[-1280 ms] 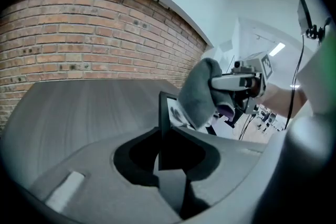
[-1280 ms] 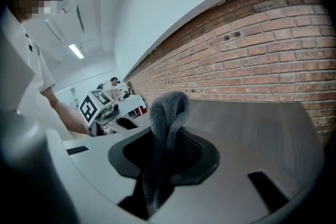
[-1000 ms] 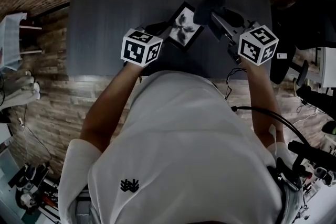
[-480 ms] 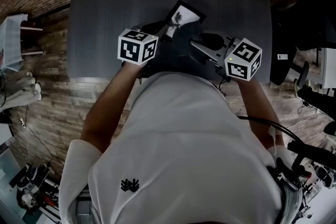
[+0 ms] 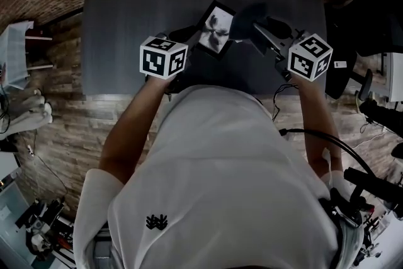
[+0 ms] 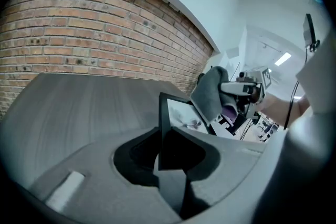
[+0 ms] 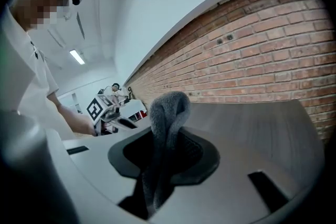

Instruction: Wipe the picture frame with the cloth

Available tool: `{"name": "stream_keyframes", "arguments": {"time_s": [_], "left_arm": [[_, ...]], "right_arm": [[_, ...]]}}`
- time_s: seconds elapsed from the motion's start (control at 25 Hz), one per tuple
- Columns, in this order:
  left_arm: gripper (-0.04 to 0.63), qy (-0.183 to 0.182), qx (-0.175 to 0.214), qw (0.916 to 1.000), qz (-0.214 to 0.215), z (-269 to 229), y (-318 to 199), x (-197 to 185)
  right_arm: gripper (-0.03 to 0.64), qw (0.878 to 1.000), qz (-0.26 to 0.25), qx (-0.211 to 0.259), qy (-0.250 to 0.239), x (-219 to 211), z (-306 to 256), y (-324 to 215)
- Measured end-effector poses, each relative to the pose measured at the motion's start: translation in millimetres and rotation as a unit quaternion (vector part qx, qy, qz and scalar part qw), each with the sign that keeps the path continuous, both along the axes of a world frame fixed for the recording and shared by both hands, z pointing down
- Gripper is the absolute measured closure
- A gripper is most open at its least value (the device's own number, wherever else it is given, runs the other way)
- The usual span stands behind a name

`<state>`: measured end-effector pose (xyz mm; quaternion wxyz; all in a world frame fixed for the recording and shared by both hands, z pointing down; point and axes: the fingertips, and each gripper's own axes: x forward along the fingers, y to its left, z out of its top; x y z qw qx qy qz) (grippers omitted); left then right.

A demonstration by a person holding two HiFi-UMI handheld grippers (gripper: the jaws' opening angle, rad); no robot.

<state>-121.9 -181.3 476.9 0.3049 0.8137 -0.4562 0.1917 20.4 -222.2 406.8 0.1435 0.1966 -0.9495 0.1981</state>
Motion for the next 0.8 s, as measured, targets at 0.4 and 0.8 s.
{"name": "stream_keyframes", "arguments": {"time_s": [0.4,0.8], "left_arm": [[0.518,0.021,-0.003,0.9991,-0.037,-4.0,-16.4,-26.0],[0.518,0.045,0.0,0.9984,-0.034,-15.5,-24.1,-23.2]], "right_arm": [[0.512,0.994,-0.101,0.033,-0.03,-13.7,-30.6,44.2],[0.512,0.976,-0.216,0.013,0.035,-35.3,18.6,94.0]]}}
